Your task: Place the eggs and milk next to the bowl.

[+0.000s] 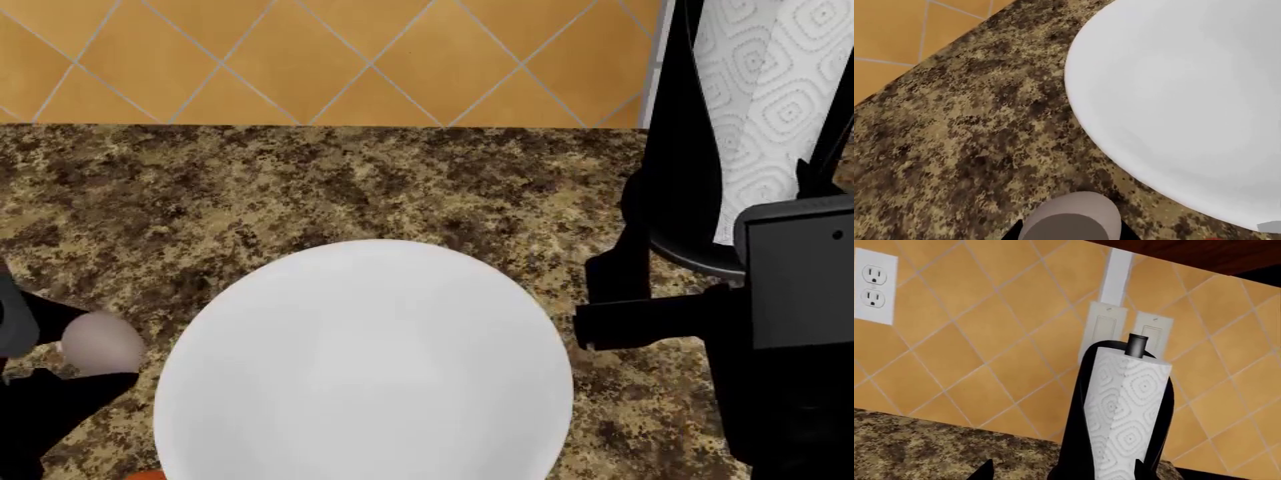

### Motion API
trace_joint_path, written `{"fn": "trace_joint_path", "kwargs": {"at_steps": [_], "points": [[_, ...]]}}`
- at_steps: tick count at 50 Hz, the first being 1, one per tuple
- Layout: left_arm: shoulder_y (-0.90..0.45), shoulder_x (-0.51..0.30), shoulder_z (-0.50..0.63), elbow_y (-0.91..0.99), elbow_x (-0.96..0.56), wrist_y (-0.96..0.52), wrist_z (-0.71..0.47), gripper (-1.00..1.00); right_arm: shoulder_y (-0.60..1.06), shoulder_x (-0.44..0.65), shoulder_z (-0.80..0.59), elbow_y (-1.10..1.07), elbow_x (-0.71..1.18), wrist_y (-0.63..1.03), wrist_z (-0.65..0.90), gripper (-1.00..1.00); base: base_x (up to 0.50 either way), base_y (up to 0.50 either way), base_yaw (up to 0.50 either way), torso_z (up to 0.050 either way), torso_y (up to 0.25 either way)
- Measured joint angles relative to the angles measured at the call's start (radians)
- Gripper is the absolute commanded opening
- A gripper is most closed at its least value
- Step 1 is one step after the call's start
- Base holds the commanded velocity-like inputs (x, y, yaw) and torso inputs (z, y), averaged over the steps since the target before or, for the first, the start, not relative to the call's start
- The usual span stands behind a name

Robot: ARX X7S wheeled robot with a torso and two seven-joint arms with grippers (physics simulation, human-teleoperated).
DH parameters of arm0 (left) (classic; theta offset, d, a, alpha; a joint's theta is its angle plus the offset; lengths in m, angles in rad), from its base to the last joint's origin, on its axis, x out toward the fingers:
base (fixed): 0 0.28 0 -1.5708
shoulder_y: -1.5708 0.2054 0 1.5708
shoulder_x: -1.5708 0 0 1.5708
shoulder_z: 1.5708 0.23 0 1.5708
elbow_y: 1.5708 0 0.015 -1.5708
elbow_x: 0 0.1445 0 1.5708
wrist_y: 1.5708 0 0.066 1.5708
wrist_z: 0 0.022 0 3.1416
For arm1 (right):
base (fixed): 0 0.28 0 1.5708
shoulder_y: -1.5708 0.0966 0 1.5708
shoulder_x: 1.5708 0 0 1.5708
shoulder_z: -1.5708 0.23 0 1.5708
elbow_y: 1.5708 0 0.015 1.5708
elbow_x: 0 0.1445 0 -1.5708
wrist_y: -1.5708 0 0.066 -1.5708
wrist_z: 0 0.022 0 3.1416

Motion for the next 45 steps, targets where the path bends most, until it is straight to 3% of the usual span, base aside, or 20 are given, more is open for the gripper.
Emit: {"fn": "trace_joint_path", "kwargs": {"at_steps": [45], "points": [[0.044, 0.01, 0.033, -0.029, 0.023, 0.055, 0.009, -1.0, -0.011, 0.005, 0.002, 0.005, 0.007, -0.016, 0.006, 1.0, 0.0, 0.0, 0.0, 0.0, 0.0]]}}
